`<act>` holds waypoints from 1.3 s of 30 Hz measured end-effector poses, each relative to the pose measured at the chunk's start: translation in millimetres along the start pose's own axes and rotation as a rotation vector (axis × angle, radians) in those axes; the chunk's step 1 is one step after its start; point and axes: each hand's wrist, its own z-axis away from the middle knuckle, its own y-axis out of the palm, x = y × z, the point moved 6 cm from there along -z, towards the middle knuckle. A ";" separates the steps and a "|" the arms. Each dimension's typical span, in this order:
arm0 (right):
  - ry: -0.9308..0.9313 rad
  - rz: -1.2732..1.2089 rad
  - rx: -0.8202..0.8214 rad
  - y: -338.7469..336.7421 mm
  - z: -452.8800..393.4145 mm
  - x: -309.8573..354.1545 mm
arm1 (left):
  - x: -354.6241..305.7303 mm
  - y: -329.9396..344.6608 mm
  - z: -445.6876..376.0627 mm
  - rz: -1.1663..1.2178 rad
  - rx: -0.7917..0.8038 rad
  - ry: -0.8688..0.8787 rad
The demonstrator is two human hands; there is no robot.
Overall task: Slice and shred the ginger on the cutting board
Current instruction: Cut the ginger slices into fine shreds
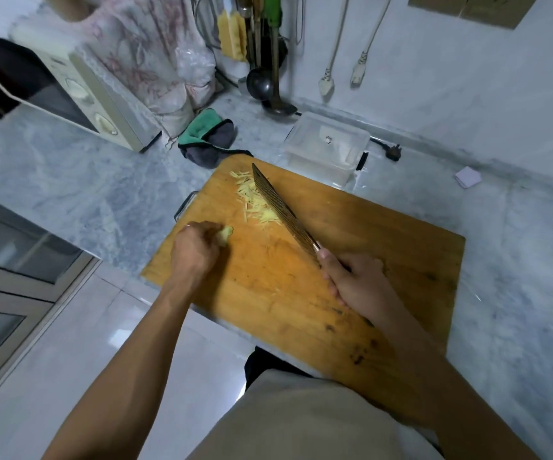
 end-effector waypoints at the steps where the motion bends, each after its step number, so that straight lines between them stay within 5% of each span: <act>1: -0.001 -0.003 0.005 4.0 0.1 2.4 | 1.2 1.8 -2.1 -0.043 0.039 0.017; 10: -0.001 0.072 0.005 23.9 8.0 20.9 | -14.5 6.2 -16.4 -0.142 0.160 -0.031; 16: -0.001 0.158 0.019 23.8 11.8 18.7 | 1.4 0.3 9.1 0.435 0.038 -0.238; 24: 0.031 0.194 0.084 21.3 20.4 5.9 | 7.1 60.0 70.7 0.741 0.145 -0.591; 31: -0.025 0.188 0.100 0.2 16.0 0.6 | -16.2 56.6 79.0 0.368 0.063 -0.365; 39: -0.056 0.145 0.127 -7.4 13.2 -0.7 | -24.8 23.8 55.5 0.286 -0.047 -0.219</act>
